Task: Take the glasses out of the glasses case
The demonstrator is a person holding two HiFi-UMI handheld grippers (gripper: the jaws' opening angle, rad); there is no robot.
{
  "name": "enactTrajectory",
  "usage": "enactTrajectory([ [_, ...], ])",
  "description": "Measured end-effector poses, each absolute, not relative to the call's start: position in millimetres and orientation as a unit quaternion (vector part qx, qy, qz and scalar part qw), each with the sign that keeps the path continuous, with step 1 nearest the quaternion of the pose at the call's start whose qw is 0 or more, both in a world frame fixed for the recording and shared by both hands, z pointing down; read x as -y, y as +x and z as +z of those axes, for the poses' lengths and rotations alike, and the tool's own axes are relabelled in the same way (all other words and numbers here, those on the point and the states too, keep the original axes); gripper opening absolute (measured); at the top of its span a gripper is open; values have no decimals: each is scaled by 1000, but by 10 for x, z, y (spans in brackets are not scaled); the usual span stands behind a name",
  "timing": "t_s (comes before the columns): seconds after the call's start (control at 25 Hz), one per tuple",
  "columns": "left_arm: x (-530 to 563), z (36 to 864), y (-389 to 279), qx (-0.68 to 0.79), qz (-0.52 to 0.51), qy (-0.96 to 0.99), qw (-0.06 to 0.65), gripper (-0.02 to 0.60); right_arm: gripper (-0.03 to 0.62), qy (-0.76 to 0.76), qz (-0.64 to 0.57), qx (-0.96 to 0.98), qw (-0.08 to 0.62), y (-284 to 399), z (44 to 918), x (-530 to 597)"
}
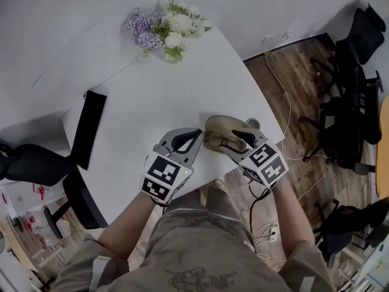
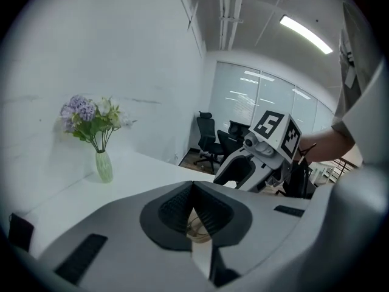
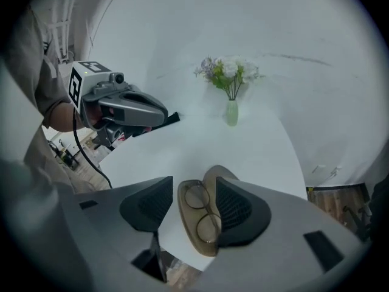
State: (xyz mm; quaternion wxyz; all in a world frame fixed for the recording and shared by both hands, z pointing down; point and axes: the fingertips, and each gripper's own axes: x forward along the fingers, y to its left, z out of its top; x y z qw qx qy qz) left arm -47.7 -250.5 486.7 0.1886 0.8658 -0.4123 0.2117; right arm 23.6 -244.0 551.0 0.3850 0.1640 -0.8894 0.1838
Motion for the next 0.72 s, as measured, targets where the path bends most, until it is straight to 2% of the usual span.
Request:
enactTrajectory([
  [0.52,2437,5452,-432,427,240,833,259,14,228,44,226,858,459,198,6360,2385],
  [0.72,2441,5581,-418,428,236,824,286,15,190,-9,235,840,489,210,6544,2279],
])
